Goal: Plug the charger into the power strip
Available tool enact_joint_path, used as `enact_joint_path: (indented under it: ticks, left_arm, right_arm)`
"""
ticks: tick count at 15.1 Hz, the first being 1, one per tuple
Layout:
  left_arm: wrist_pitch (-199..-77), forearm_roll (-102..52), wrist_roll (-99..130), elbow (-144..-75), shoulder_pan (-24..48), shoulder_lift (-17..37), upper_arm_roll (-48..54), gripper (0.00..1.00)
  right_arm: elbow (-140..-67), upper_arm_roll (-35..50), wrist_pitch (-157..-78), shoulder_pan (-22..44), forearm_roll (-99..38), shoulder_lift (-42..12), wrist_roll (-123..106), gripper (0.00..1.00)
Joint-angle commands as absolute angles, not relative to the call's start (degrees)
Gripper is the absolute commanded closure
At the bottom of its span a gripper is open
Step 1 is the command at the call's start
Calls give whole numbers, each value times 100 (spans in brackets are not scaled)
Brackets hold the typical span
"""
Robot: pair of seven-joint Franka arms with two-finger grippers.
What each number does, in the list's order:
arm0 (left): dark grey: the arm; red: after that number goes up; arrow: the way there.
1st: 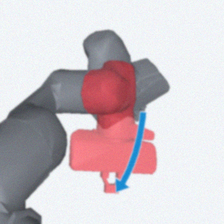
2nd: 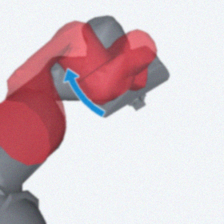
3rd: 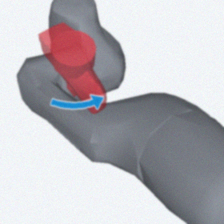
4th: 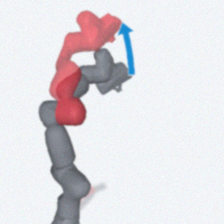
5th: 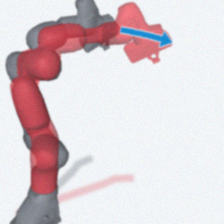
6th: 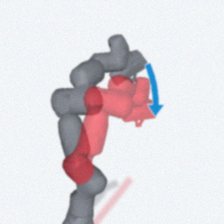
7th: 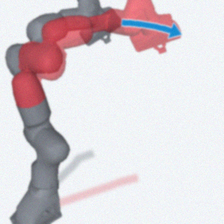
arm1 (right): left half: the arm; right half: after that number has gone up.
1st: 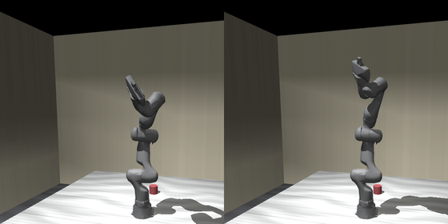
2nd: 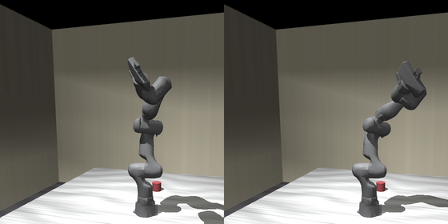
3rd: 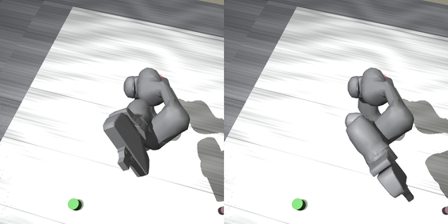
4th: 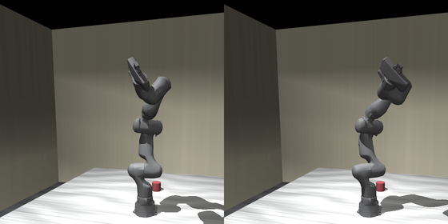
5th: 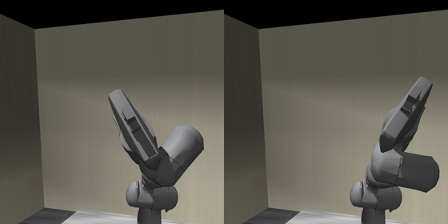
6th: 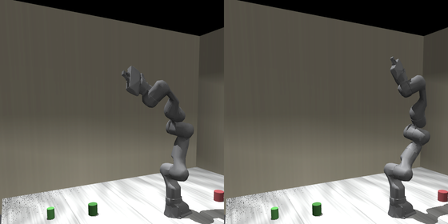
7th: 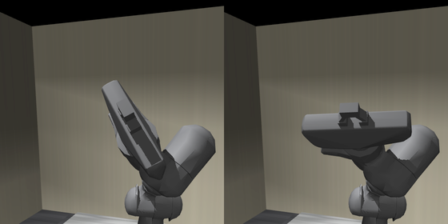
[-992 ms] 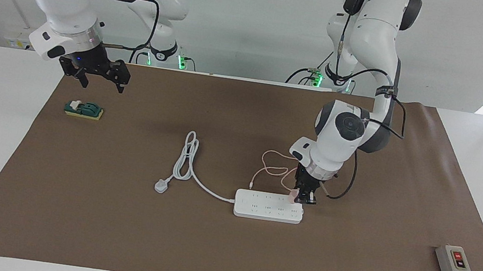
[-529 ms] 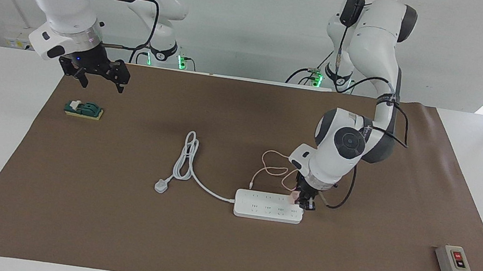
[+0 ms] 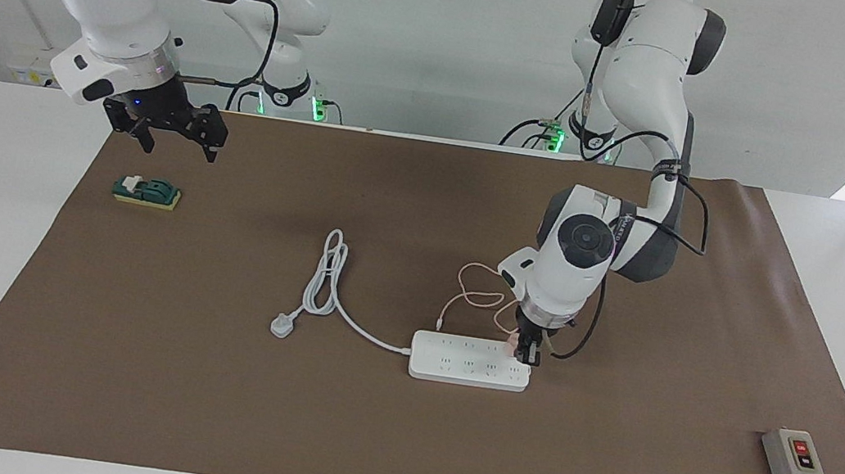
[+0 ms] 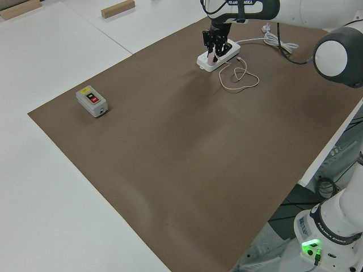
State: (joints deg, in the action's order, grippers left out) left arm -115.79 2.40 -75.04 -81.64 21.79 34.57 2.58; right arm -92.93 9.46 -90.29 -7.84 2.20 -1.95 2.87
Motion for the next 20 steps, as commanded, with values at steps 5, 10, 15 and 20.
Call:
enact_joint_path:
  ticks: [5, 10, 15, 20]
  left_arm:
    - [-12191, 159, -7647, -8411, 2127, 3762, 149, 100]
    - [-12129, -35, -7638, -8429, 2153, 3744, 123, 100]
    - [-12120, -44, -7620, -8385, 2136, 3735, 123, 100]
    - [-12164, -70, -7620, -8358, 2118, 3718, 114, 100]
  right_arm:
    - [-9431, 967, -9026, -853, 105, -53, 325, 0]
    - [-9431, 967, -9026, -853, 105, -53, 325, 0]
    - [-9431, 967, -9026, -853, 105, -53, 325, 0]
    - [-9431, 967, -9026, -853, 105, -53, 325, 0]
